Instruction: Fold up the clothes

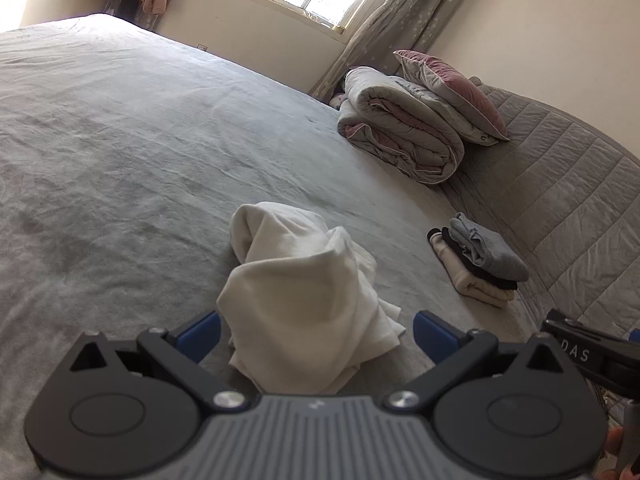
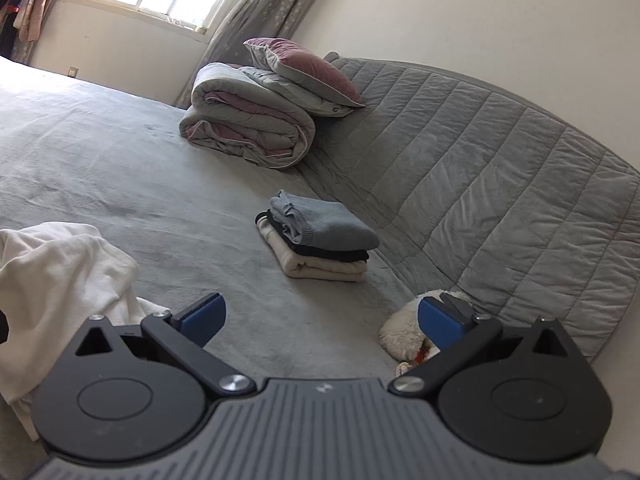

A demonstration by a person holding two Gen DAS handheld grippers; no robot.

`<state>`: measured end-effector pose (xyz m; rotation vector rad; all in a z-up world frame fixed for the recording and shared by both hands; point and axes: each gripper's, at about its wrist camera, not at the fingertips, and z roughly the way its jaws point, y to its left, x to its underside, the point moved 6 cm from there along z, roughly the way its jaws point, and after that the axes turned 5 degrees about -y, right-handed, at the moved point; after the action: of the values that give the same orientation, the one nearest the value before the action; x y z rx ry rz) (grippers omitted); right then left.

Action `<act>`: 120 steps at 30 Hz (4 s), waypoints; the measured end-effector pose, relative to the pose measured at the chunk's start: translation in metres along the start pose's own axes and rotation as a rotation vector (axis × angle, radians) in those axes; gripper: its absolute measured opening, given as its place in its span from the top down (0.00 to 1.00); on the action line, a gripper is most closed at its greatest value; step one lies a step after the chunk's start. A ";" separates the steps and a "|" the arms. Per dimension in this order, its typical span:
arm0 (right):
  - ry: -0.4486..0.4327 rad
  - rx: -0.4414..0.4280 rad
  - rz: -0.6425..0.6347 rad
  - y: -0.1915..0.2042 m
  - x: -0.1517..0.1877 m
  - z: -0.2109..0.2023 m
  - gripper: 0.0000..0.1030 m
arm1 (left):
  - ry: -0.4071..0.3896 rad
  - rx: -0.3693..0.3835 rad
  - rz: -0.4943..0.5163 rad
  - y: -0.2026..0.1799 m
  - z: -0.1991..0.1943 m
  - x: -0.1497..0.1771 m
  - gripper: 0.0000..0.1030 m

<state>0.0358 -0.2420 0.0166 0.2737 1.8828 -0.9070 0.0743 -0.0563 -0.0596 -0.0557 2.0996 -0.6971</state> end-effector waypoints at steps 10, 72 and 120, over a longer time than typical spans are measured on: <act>-0.065 0.055 -0.009 -0.006 -0.007 -0.008 0.00 | 0.010 0.021 0.002 -0.008 0.002 0.003 0.00; 0.236 -0.722 0.228 0.011 -0.013 -0.001 0.00 | 0.103 -0.576 0.265 -0.007 -0.046 -0.031 0.00; 0.355 -0.929 0.248 0.019 0.047 0.049 0.00 | 0.159 -0.548 0.347 -0.015 -0.021 0.007 0.00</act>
<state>0.0569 -0.2723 -0.0436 0.0870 2.3185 0.2457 0.0513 -0.0611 -0.0481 0.0620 2.3182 0.0921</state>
